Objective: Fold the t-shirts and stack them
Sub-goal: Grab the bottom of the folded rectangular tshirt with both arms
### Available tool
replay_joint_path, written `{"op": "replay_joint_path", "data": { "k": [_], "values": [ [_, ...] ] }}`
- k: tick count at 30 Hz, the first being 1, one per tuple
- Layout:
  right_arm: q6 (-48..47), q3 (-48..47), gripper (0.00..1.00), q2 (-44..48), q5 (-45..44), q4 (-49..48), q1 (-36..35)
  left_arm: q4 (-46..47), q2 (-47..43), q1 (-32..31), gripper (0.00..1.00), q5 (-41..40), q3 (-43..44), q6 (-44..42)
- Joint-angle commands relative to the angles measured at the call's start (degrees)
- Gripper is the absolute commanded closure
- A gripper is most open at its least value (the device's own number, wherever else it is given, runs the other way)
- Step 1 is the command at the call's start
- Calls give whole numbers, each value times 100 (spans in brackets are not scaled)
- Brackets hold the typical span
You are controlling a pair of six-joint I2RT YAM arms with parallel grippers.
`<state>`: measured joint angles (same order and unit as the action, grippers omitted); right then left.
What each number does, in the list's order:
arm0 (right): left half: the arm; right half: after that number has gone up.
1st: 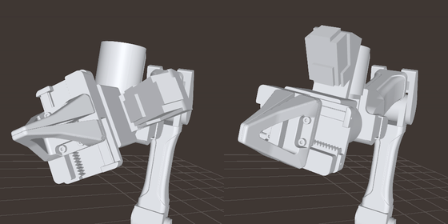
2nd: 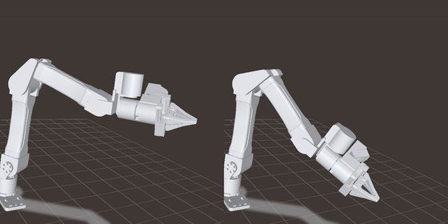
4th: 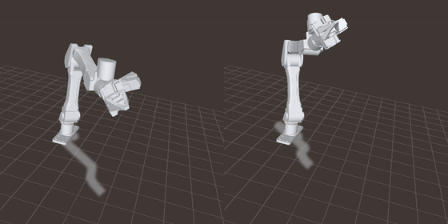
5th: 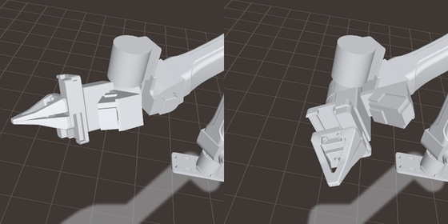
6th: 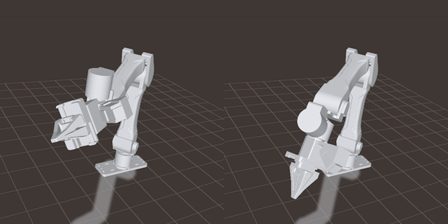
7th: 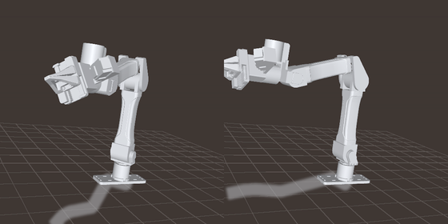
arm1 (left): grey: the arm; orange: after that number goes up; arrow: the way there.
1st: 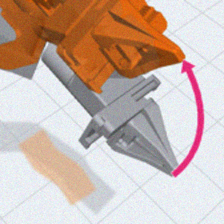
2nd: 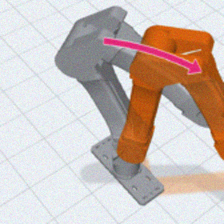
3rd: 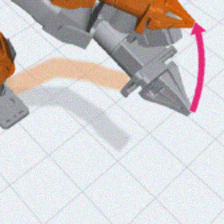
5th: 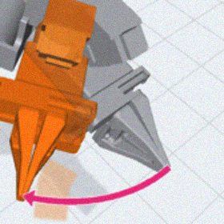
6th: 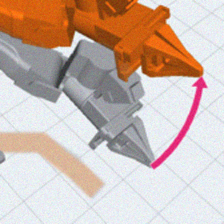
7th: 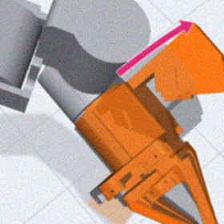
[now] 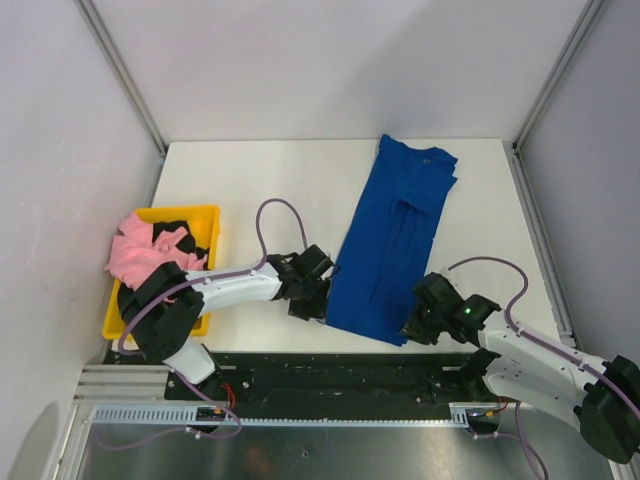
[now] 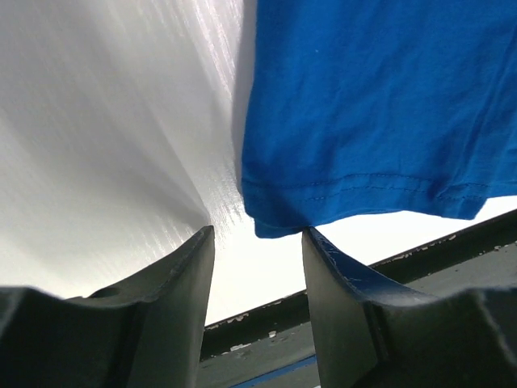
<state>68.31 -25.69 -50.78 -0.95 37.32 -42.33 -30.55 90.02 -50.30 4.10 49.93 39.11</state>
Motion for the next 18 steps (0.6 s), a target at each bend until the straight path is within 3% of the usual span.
{"op": "replay_joint_path", "data": {
  "k": [1, 11, 18],
  "values": [
    [218, 150, 73, 26, -72, -177, -51, 115, -126, 41, 48, -160, -72, 83],
    [286, 397, 72, 81, -127, 110, -61, 97, -694, 148, 48, 79, 176, 44],
    [283, 416, 69, 89, -148, 238, -88, 91, -464, 404, 48, 22, 351, -6]
  ]
}}
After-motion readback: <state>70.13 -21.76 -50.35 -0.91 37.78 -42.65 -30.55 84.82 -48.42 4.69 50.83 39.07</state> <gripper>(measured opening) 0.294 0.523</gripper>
